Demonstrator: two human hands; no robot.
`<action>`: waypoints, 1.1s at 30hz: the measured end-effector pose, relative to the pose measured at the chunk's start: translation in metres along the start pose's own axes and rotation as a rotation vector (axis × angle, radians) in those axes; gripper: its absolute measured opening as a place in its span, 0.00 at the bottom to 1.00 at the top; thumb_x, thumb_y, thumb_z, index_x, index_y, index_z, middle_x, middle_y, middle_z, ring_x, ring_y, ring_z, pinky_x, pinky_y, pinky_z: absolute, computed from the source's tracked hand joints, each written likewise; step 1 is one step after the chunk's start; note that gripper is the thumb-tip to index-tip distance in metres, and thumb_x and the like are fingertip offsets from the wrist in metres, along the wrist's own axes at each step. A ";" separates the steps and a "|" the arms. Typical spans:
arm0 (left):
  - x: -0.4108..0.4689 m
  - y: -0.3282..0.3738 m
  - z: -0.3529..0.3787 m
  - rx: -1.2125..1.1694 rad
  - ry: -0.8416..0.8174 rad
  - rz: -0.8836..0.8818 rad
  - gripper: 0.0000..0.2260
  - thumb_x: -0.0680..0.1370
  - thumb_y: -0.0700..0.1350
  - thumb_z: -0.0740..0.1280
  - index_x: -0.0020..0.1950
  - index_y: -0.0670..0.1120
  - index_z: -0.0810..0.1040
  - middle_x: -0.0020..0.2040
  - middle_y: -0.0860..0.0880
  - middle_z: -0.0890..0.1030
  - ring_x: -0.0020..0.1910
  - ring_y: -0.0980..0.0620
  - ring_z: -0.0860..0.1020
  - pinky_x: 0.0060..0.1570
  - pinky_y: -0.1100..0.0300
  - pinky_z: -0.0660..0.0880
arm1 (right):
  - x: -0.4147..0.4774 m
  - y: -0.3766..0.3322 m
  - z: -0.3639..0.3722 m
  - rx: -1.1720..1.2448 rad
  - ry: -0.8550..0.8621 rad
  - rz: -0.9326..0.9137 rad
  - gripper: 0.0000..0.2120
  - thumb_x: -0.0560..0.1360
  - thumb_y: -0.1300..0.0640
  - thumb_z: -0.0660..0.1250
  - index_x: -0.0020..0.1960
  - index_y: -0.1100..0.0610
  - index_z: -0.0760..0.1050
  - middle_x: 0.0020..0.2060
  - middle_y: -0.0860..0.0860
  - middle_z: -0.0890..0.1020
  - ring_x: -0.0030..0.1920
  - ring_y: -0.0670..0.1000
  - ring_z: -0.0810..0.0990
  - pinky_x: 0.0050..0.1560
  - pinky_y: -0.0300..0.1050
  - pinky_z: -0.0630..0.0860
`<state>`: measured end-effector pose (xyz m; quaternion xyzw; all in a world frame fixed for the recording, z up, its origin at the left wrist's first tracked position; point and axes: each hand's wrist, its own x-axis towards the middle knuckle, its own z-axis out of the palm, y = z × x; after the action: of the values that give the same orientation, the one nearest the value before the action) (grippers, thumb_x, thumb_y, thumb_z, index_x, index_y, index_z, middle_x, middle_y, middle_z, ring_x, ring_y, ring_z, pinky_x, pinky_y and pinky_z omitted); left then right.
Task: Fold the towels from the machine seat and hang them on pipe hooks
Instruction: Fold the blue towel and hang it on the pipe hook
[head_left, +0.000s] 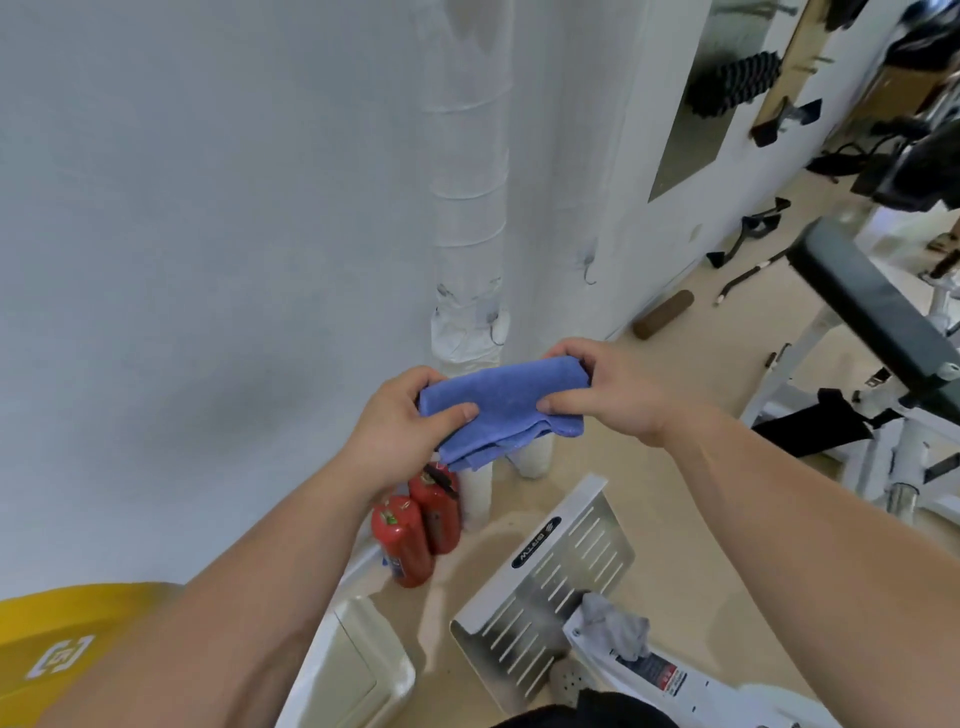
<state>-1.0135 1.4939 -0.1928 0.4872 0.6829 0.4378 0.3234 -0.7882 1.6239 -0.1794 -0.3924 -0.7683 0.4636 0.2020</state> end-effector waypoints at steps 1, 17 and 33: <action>0.011 0.004 0.005 -0.032 0.033 -0.014 0.08 0.74 0.47 0.74 0.47 0.45 0.79 0.42 0.39 0.81 0.36 0.50 0.77 0.40 0.49 0.78 | 0.008 0.004 -0.009 0.068 0.025 -0.012 0.19 0.63 0.50 0.80 0.51 0.50 0.79 0.45 0.57 0.85 0.46 0.58 0.83 0.50 0.58 0.80; 0.234 0.161 0.137 -0.117 0.341 -0.064 0.21 0.69 0.36 0.76 0.56 0.54 0.76 0.48 0.52 0.84 0.48 0.49 0.84 0.44 0.52 0.83 | 0.202 0.048 -0.221 0.338 0.168 -0.149 0.26 0.74 0.64 0.70 0.64 0.48 0.62 0.55 0.52 0.80 0.47 0.51 0.82 0.43 0.40 0.79; 0.440 0.394 0.120 -0.007 0.597 0.548 0.27 0.77 0.37 0.66 0.72 0.54 0.63 0.58 0.56 0.76 0.54 0.59 0.77 0.50 0.62 0.78 | 0.368 -0.113 -0.429 0.294 0.501 -0.755 0.15 0.76 0.72 0.59 0.45 0.56 0.79 0.42 0.50 0.82 0.43 0.51 0.82 0.44 0.56 0.85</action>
<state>-0.8984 2.0013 0.1111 0.5015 0.5902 0.6324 -0.0159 -0.7712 2.1227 0.1088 -0.1529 -0.7110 0.3527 0.5888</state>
